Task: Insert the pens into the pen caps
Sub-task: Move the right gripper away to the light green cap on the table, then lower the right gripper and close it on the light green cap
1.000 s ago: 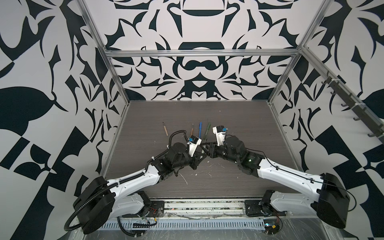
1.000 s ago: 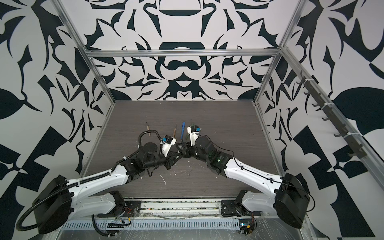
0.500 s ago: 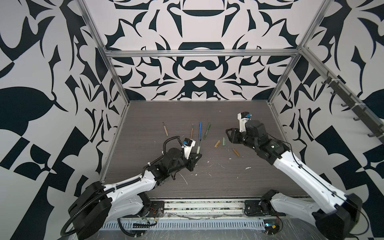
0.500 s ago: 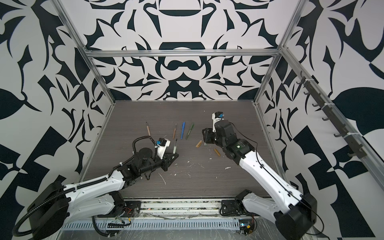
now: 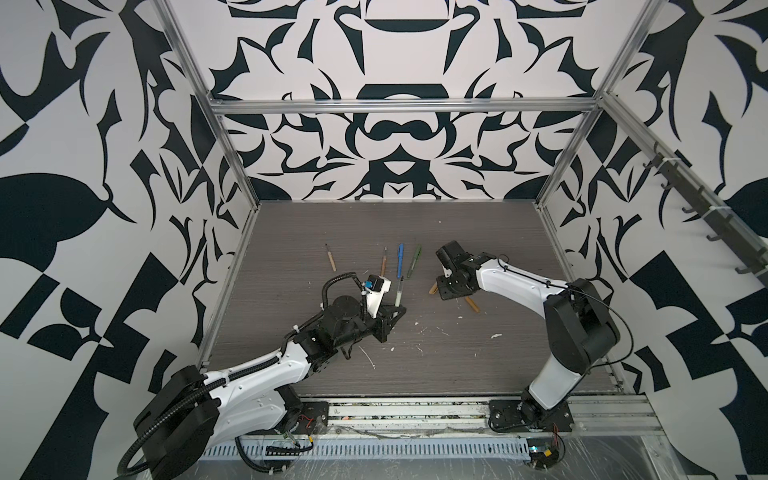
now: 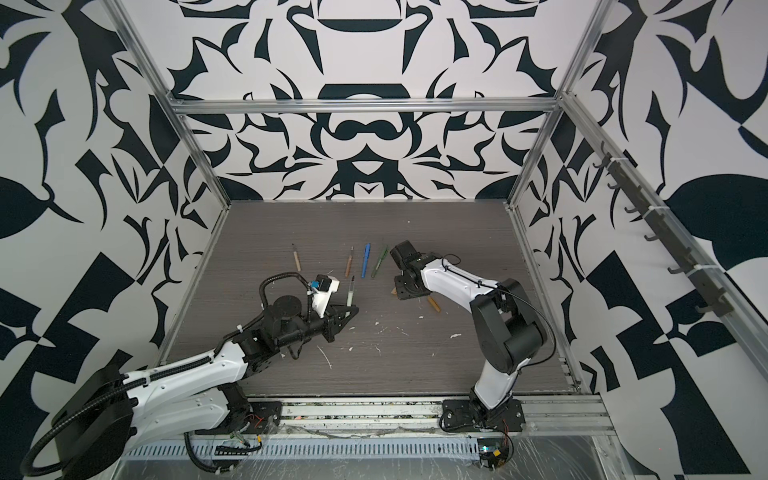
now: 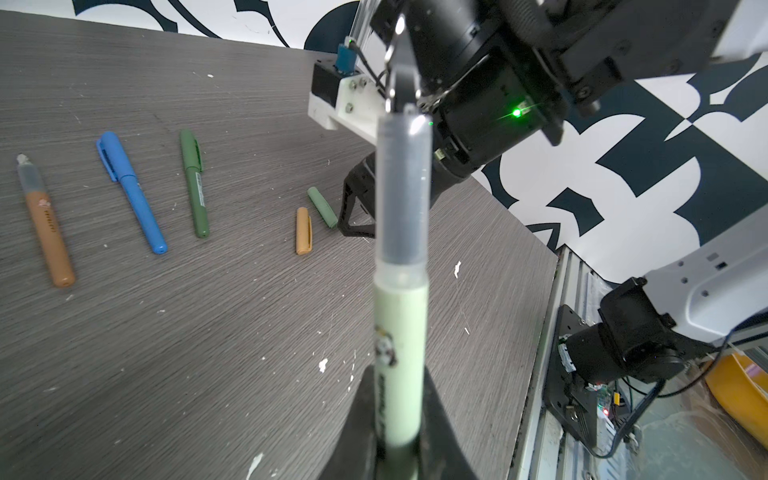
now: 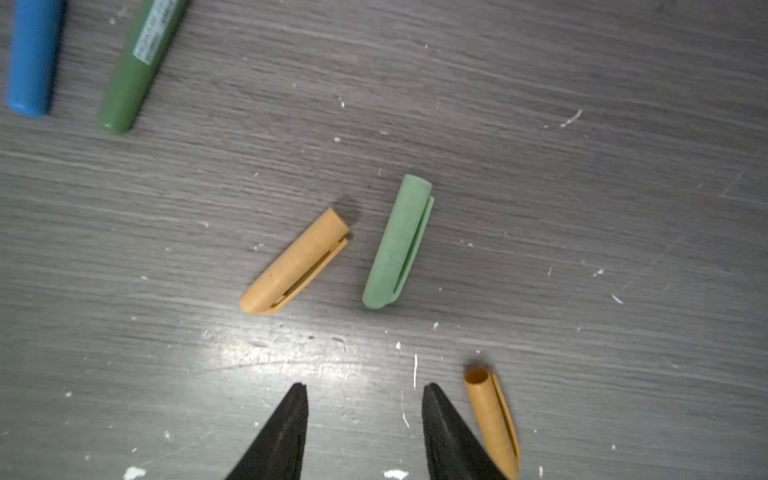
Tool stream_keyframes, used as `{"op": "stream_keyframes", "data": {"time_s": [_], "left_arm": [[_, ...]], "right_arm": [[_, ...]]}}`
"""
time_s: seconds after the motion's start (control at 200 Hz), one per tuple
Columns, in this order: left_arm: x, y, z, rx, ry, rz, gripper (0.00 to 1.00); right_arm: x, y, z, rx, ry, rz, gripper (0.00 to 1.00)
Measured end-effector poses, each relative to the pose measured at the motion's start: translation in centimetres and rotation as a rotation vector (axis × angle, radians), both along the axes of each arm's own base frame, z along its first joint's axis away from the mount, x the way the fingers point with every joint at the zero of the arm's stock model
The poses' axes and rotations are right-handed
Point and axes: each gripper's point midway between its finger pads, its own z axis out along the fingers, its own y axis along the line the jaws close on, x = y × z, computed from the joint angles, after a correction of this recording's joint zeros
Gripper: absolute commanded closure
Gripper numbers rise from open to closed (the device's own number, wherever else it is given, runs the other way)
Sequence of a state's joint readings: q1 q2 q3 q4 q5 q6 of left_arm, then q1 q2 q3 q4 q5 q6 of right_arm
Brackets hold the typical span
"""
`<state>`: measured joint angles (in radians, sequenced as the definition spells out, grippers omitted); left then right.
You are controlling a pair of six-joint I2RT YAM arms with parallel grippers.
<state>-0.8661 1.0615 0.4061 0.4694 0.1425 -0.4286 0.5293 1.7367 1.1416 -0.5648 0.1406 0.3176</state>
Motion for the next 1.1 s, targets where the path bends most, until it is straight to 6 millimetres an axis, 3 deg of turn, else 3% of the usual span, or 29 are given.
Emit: {"op": "stream_keyframes", "data": {"time_s": [0.425,0.945,1.1], "left_arm": [[-0.4,0.4,0.2,-0.017,-0.001,-0.001,0.96],[-0.4,0.9,0.5,-0.029,-0.018,0.018,0.96],[-0.4,0.9,0.4,-0.028,-0.017,0.018,0.96]], "right_arm": [[2.3,-1.0,-3.1,-0.056,0.049,-0.017,0.55],[4.9,-6.1,-2.9,-0.126,-0.014,-0.140,0.57],[7.6,-6.2,-2.8,-0.119,-0.026,-0.155,0.58]]}}
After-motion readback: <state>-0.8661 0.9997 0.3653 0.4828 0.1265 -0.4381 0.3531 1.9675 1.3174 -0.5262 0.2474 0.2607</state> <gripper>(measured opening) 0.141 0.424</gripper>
